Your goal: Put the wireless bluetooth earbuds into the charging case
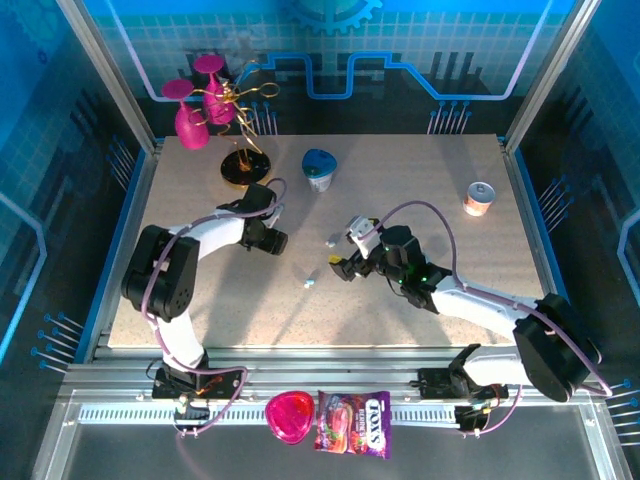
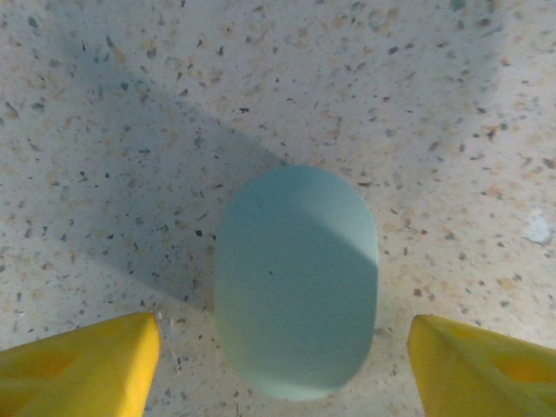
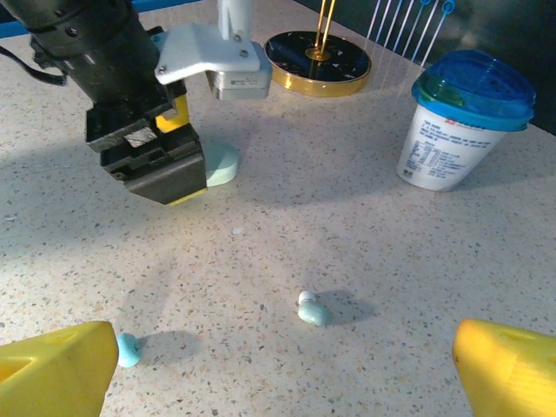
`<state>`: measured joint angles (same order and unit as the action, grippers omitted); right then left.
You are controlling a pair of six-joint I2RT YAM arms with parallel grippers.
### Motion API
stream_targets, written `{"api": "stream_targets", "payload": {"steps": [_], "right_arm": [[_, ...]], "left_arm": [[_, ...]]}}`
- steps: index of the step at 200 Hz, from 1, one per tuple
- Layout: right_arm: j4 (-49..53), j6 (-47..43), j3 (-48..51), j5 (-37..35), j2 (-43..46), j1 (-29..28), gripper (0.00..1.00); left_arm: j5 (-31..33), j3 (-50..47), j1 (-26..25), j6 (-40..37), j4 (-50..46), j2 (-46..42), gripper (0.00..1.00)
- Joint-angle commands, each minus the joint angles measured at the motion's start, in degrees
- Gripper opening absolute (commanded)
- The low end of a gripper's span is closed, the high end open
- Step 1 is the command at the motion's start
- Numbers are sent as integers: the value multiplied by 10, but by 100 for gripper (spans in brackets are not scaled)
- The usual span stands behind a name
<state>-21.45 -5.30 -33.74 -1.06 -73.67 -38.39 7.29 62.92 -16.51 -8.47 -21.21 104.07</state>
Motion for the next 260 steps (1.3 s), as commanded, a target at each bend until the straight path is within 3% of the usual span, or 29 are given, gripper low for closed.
{"api": "stream_targets", "payload": {"steps": [1,54,94,124,151,186,221,260], "right_arm": [[-12,6,0,-5,-6,-11,100],[-20,21,6,-10,-2,-15,100],[-21,63,9,-11,9,-15,100],[73,173,-25,-12,29,2,100],[196,314,-76,99,29,70,100],[175,430,-59,226,50,133,100],[213,495,-91,300,49,148,100],[188,569,-112,379,33,149,89]], "left_arm": [[9,22,-2,-4,-23,16,71],[1,16,-2,-4,-12,16,46],[-10,3,-3,-7,9,1,40],[-25,-28,-8,-17,44,-45,39],[-96,-87,-19,-45,132,-122,39],[-203,-146,-38,-86,235,-207,35],[-302,-197,-85,-159,322,-277,34],[-322,-185,-144,-223,304,-305,36]]}}
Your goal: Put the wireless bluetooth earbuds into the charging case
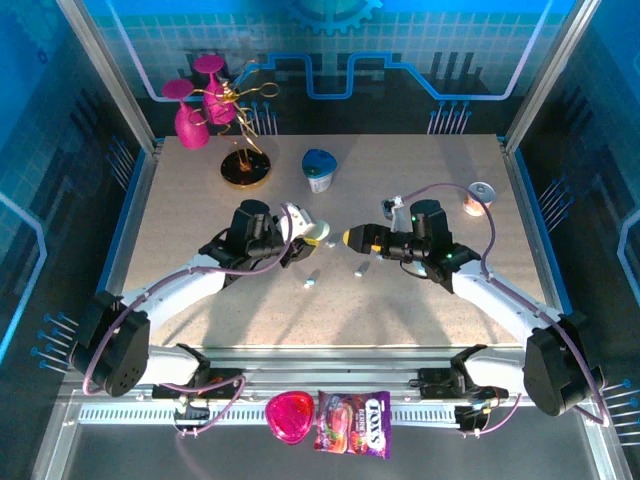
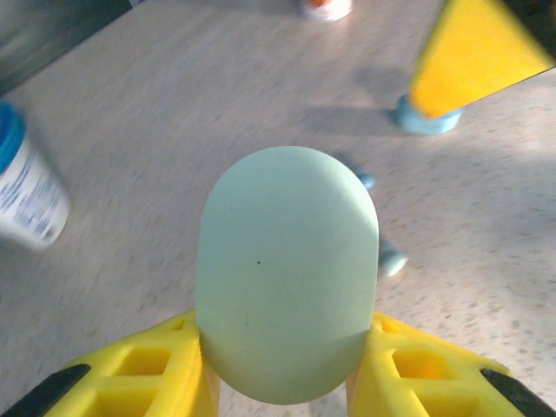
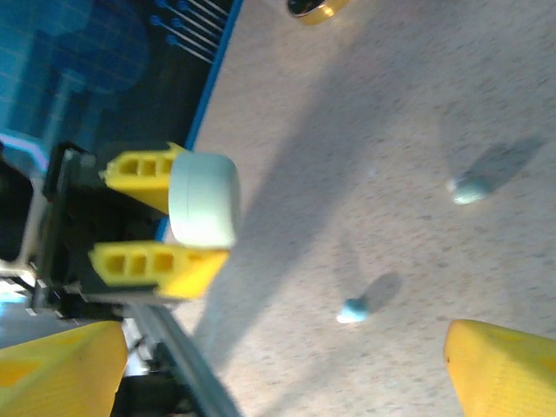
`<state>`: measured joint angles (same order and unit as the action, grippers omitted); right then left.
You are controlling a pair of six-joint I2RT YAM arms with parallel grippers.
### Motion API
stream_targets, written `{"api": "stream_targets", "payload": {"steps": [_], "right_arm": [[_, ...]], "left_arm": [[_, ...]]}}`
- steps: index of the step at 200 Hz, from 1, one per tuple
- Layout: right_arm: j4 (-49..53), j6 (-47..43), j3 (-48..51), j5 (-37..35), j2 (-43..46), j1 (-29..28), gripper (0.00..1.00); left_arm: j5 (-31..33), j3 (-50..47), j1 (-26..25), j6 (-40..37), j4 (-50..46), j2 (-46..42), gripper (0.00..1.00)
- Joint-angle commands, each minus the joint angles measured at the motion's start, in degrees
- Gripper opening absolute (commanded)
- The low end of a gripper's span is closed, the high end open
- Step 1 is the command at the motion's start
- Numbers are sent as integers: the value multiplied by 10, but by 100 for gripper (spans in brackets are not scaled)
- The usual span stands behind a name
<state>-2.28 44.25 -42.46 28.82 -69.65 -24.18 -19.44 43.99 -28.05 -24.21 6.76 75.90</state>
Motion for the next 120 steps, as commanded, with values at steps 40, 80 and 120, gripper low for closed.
{"api": "stream_targets", "payload": {"steps": [40,80,120], "right_arm": [[-43,116,-30,131,-23,5,69],[-42,123,-28,143,-36,-5,53],[-95,174,0,147,-34,-3,26]], "left_arm": [[-47,26,-65,-93,-7,-23,36],[-33,40,-91,-97,-14,-20,36],[-11,48,-98,-97,-17,-16,36]]}}
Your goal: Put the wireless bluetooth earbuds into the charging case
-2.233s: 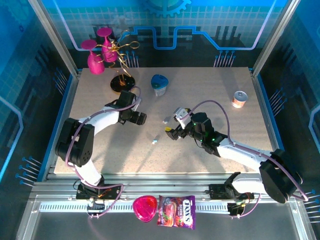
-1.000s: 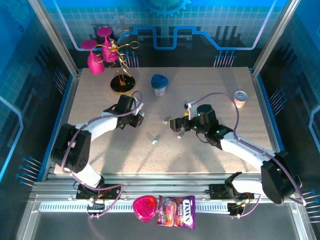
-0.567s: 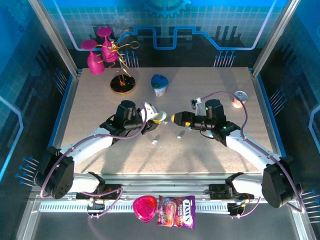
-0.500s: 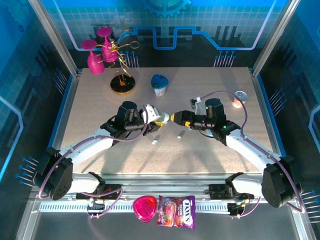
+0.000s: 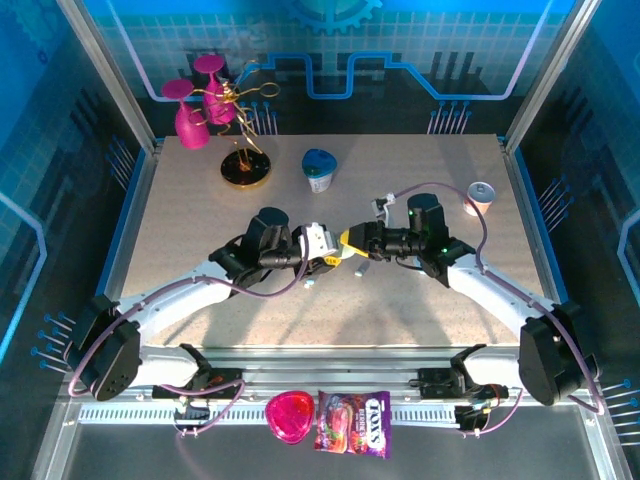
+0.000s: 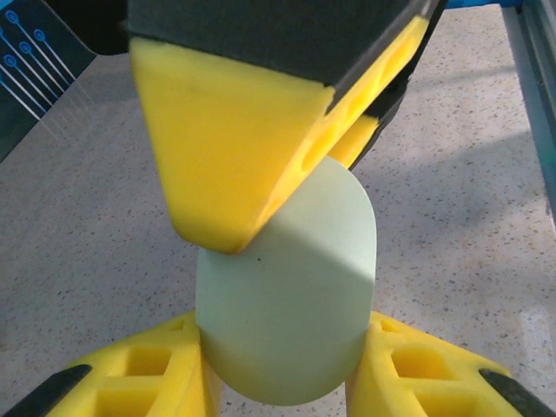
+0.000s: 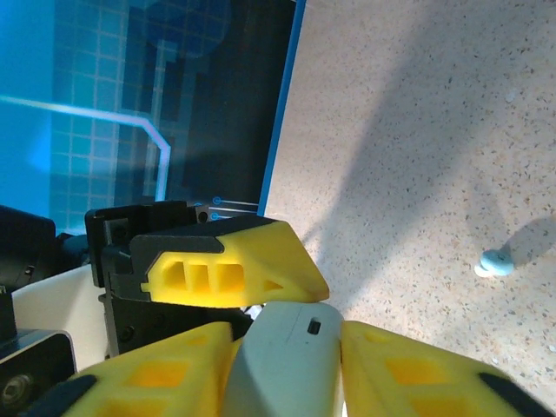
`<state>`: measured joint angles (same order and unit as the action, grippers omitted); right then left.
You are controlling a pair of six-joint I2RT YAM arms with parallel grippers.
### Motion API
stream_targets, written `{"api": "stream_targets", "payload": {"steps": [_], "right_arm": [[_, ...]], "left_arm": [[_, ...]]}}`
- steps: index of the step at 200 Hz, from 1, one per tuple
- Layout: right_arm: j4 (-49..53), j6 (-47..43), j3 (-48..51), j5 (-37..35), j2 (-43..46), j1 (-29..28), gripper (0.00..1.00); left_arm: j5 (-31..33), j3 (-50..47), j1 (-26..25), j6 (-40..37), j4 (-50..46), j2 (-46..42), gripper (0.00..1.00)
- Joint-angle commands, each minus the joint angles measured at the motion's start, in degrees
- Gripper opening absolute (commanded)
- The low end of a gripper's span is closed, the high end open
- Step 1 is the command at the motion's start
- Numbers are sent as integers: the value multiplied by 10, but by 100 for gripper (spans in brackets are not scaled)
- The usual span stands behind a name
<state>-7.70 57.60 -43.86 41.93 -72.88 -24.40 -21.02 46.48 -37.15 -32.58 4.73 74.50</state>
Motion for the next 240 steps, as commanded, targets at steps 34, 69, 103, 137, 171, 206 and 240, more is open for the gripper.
{"api": "stream_targets", "payload": {"steps": [34,69,103,137,171,206,240], "right_arm": [[-74,76,33,20,11,14,24],[-33,59,23,18,27,14,48],[-48,74,38,14,29,10,34],[-53,76,42,9,35,11,23],[-140,133,61,32,44,31,20],[-333,262,108,70,37,49,18],[-548,404,136,76,0,52,16]], "left_arm": [[20,20,-8,2,18,6,36],[36,25,-7,8,22,17,35],[42,28,-8,12,32,23,35],[39,25,-8,12,47,26,41],[26,-22,14,86,166,7,73],[-89,-103,58,204,397,-13,90],[-164,-132,72,298,576,20,98]]}}
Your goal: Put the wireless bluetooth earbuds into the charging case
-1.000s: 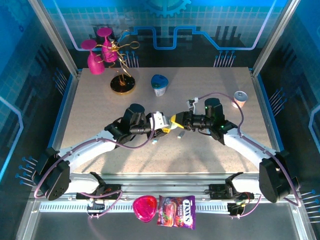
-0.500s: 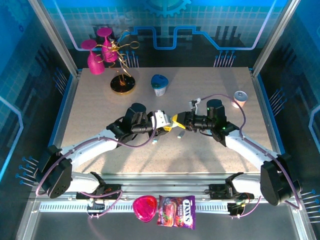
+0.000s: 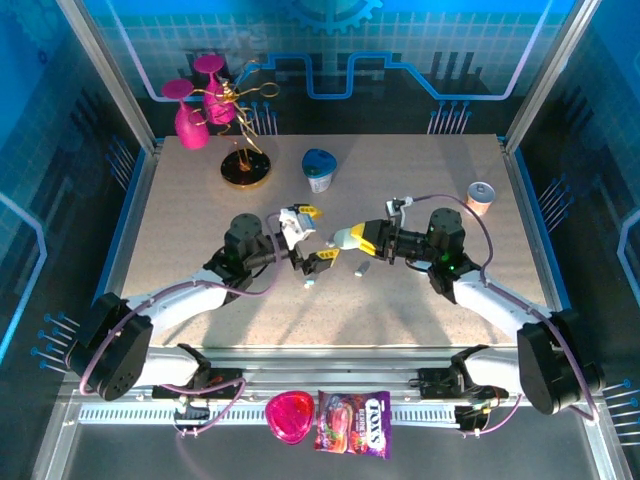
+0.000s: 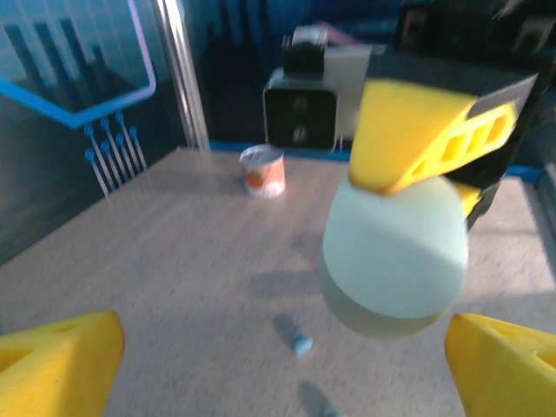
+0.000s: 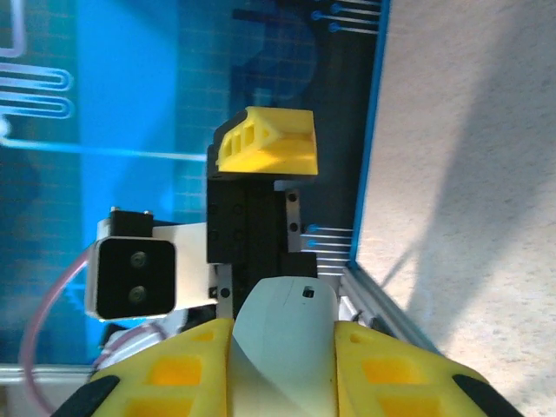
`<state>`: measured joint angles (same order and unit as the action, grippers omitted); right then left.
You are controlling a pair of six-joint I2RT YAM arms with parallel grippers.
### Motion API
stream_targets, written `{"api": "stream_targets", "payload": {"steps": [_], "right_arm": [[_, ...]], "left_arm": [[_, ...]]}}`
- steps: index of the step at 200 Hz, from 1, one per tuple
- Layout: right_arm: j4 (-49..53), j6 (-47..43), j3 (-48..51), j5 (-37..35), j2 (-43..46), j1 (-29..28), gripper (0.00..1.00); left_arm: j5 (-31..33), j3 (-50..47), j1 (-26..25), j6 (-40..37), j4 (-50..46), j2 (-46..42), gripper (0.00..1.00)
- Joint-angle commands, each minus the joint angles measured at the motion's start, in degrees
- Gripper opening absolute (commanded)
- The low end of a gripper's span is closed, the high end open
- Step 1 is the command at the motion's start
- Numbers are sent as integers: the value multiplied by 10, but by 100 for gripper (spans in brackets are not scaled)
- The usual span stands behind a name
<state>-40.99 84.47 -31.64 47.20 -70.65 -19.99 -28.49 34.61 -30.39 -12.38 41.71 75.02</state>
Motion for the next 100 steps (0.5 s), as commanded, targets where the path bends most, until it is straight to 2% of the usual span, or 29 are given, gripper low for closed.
{"api": "stream_targets", "payload": {"steps": [1,19,39,70,100], "right_arm": [[-215,136,14,24,-22,7,16],[-310,197,20,14,-46,7,15],[-362,230,14,6,-62,3,15],[-358,230,0,-10,-57,-9,16],[-315,215,-21,-10,-40,-17,16]], "left_arm": [[-91,-14,4,97,211,16,98],[-115,-17,5,132,287,42,99],[-123,-13,4,162,344,68,99],[-128,-6,1,182,384,88,98],[-131,-3,-3,177,385,94,91]]}}
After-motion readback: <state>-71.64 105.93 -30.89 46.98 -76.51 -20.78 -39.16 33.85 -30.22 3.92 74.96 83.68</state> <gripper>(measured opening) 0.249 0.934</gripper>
